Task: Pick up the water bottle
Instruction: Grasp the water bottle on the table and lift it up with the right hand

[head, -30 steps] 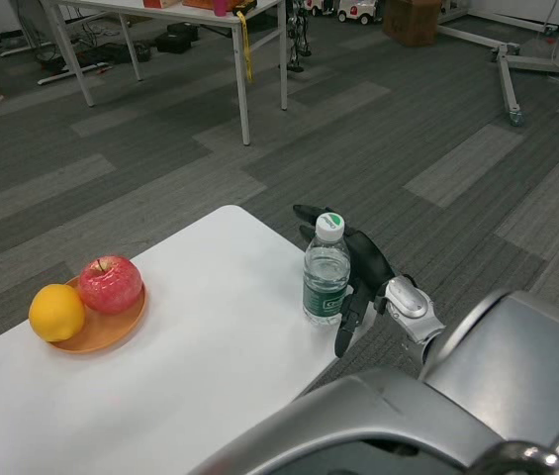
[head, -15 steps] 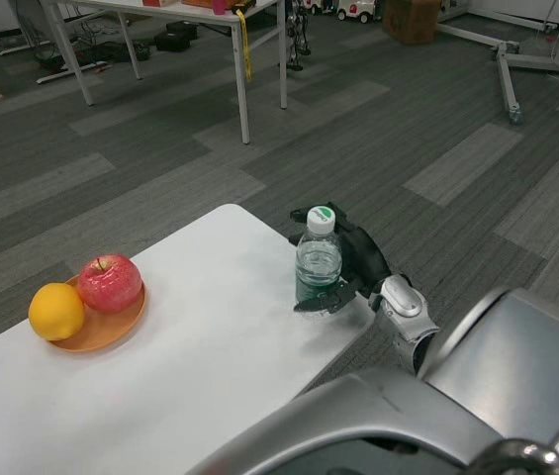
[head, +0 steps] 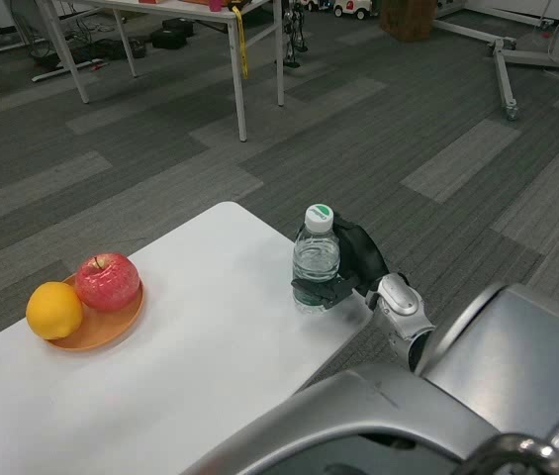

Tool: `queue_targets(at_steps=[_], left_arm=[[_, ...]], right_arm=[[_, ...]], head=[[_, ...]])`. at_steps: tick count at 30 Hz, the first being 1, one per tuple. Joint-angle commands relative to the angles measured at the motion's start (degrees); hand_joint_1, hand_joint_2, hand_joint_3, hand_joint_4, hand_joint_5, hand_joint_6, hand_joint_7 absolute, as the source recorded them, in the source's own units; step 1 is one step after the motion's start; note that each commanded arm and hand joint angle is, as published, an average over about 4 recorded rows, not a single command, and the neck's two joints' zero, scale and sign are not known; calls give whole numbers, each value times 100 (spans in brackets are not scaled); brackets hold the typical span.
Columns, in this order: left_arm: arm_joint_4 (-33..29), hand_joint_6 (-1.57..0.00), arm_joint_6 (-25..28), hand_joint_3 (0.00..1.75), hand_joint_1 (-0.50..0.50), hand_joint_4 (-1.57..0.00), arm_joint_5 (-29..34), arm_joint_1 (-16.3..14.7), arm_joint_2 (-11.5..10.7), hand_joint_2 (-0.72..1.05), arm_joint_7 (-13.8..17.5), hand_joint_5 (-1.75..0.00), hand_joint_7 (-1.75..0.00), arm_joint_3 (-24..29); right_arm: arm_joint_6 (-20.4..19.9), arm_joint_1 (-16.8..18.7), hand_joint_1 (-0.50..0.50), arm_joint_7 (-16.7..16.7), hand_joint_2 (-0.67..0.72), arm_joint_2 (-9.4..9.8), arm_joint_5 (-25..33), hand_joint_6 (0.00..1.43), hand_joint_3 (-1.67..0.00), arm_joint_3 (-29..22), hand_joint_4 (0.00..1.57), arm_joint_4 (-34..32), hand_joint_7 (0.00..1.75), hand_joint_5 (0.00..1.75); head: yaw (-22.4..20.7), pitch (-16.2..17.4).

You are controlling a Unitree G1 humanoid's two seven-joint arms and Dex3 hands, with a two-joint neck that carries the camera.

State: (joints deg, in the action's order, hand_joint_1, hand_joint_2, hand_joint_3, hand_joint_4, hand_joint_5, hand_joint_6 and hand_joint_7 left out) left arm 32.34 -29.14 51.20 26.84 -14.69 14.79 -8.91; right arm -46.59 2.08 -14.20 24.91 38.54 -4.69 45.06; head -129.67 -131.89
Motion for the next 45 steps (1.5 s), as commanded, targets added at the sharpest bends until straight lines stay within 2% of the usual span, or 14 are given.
queue_targets(at_steps=[1, 5, 14, 19, 24, 27, 30, 36, 45], left_arm=[[1, 0, 14, 9, -50, 0, 4, 14, -43, -19, -11, -10, 0, 3], [1, 0, 14, 7, -50, 0, 4, 14, -43, -19, -11, -10, 0, -1], [-6, 0, 14, 9, -50, 0, 4, 3, -41, -19, -11, -10, 0, -6], [-21, 0, 14, 9, -50, 0, 4, -17, -34, -19, -11, -10, 0, -6], [-39, 0, 14, 9, -50, 0, -5, -47, -34, -19, -11, -10, 0, -6], [-50, 0, 14, 7, -50, 0, -5, -69, -27, -19, -11, -10, 0, 1], [-85, 0, 14, 0, -50, 0, -5, -100, -25, -19, -13, -10, 0, 7], [-157, 0, 14, 7, -50, 0, -14, -166, -25, -19, -20, -10, 0, 29], [-197, 0, 5, 7, -50, 0, -14, -201, -25, -19, -20, -10, 0, 43]], right_arm=[[-23, -59, -38, -4, -30, -65, 7, 135, -153, 30, 157, 45, 131, 136], [-38, -59, -38, -4, -32, -78, 0, 140, -159, 52, 157, -54, 112, 136], [-52, -83, -33, 5, -35, -80, -39, 137, -159, 153, 157, -527, 112, 136], [-47, -200, -33, 49, -37, -43, -48, 137, -159, 285, 157, -819, 112, 126], [-43, -349, -33, 260, -40, 102, -48, 137, -159, 500, 157, -1065, 112, 126], [-43, -415, -29, 363, -41, 170, -48, 137, -159, 592, 157, -1177, 110, 126], [-43, -463, -25, 590, -41, 201, -48, 136, -159, 680, 157, -1351, 106, 126], [-43, -604, -25, 1332, -46, 256, -52, 134, -159, 882, 155, -1887, 110, 126], [-12, -1048, -25, 1851, -48, 665, -48, 134, -159, 1476, 151, -2133, 106, 126]], head=[[-9, 7], [-23, 20], [-137, 20], [-243, 0], [-413, -44], [-502, -79], [-647, -137], [-973, -187], [-1388, -250]])
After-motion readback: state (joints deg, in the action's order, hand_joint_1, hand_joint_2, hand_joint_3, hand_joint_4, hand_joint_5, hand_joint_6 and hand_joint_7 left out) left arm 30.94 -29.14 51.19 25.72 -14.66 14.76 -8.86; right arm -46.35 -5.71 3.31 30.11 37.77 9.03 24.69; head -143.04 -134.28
